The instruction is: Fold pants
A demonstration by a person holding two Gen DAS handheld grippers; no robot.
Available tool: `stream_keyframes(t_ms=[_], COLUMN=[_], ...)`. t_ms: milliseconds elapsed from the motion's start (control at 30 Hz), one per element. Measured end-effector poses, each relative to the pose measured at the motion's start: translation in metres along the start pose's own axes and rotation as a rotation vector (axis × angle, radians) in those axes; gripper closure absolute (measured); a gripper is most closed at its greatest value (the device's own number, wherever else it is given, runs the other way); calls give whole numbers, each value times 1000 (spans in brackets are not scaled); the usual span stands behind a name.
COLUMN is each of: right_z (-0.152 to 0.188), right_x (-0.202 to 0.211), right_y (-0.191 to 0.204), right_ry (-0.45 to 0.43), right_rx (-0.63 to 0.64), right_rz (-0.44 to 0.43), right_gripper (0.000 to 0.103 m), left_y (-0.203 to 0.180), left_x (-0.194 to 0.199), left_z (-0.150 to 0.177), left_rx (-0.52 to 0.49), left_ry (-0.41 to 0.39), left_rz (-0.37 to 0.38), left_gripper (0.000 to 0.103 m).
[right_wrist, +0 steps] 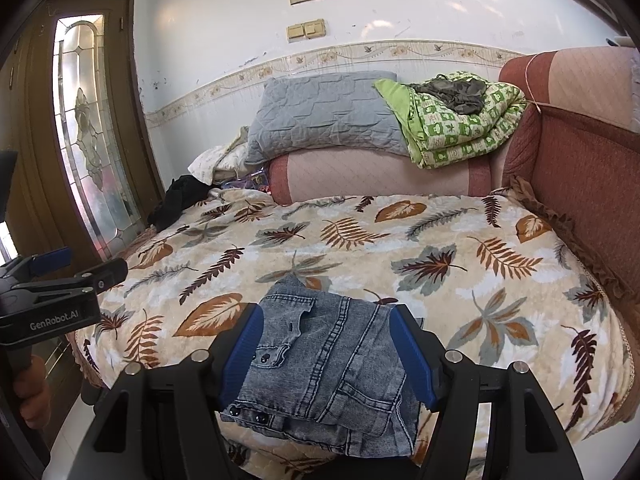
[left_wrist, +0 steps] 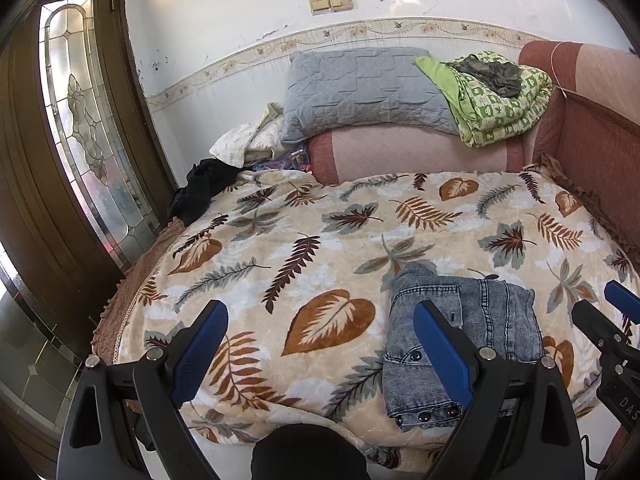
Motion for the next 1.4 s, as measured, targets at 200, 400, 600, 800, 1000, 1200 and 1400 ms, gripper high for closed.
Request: stream_keyframes(t_ms=[200, 400, 600, 800, 1000, 1200, 1400], right_z=[1, 1, 2, 2, 2, 3, 3], right_x=[-5, -10, -14, -18, -20, -24, -29], right_y=[1, 5, 14, 20, 24, 30, 37], right_ry=[15, 25, 42, 53, 61, 75, 88], right_rx=[1, 13, 32, 48, 58, 72, 85], right_rz=[1, 3, 2, 3, 5, 7, 8], right_gripper=[34, 34, 34, 34, 34, 34, 34], left_y=[0, 4, 10, 16, 20, 21, 25], left_x=[-5, -9, -14, -18, -22, -24, -27], left_z=[1, 3, 5, 6, 8, 9, 10], left_rx=[6, 16, 31, 49, 57, 59, 66], left_ry=[6, 11, 23, 29, 34, 33, 35], left_rz=[8, 11, 13, 14, 19, 23, 27], left_gripper=[9, 9, 9, 9, 9, 9, 9])
Point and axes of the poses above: each gripper's, at about its wrist camera, not at the fingertips, and x roughly against the way its jaws point, y to its left, z to its underside, the point moved 2 cm from there along -x, roughly the way its jaws point, and after that the axes turned 14 degrees about -z, right-handed, at the moved point
